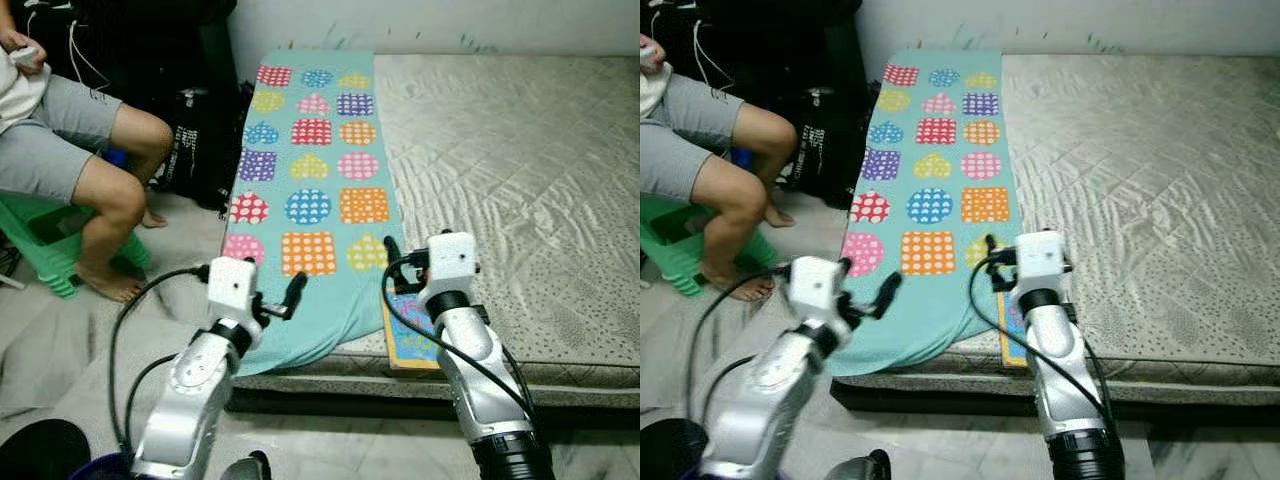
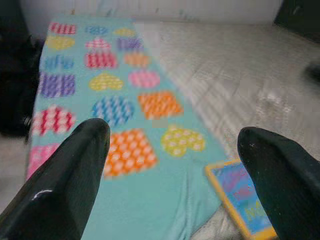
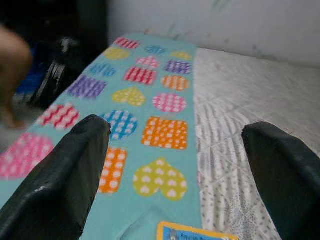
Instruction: Clean up the room
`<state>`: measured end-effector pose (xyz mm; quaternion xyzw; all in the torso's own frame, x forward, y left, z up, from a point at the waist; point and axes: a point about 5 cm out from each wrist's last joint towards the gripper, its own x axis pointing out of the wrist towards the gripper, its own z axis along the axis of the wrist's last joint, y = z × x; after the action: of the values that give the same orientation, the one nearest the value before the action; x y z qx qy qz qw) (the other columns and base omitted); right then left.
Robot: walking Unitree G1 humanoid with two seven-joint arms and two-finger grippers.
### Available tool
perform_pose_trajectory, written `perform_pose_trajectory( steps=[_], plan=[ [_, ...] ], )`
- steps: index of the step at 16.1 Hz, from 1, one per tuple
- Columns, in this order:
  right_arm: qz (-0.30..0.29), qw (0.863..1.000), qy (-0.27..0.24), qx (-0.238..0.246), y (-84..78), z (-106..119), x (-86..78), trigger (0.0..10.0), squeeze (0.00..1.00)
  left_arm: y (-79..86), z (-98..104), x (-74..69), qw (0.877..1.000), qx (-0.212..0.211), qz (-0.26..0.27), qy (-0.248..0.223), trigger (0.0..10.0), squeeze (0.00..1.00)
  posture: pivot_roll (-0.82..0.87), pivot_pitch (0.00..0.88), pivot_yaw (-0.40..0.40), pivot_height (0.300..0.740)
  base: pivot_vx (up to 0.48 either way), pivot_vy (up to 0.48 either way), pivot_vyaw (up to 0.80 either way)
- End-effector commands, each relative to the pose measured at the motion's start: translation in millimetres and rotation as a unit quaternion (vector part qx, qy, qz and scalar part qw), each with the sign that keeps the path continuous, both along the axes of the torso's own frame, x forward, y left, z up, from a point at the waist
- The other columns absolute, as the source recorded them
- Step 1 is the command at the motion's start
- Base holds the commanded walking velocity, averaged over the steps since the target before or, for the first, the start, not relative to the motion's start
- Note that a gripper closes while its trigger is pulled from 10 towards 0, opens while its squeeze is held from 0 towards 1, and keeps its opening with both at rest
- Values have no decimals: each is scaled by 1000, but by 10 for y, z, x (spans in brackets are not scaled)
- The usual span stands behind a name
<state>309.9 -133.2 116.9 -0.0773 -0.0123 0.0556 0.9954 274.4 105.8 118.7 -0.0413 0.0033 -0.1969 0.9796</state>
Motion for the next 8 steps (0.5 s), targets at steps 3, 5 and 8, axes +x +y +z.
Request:
perform_pose_trajectory(
  steps=[3,5,8],
  plan=[
    [20,999,29,-36,22,-110,-21,10000,0,43,69,15,998,-15,58,-23,10000,0,48,167,-45,740,0,0,0],
    [41,997,40,-44,26,-147,-21,10000,0,189,20,-26,991,-43,129,-10,10000,0,61,178,-78,740,0,0,0],
    [80,994,49,-60,78,-159,1,10000,0,282,-25,-124,981,-71,179,-4,10000,0,82,188,-140,740,0,0,0]
  ],
)
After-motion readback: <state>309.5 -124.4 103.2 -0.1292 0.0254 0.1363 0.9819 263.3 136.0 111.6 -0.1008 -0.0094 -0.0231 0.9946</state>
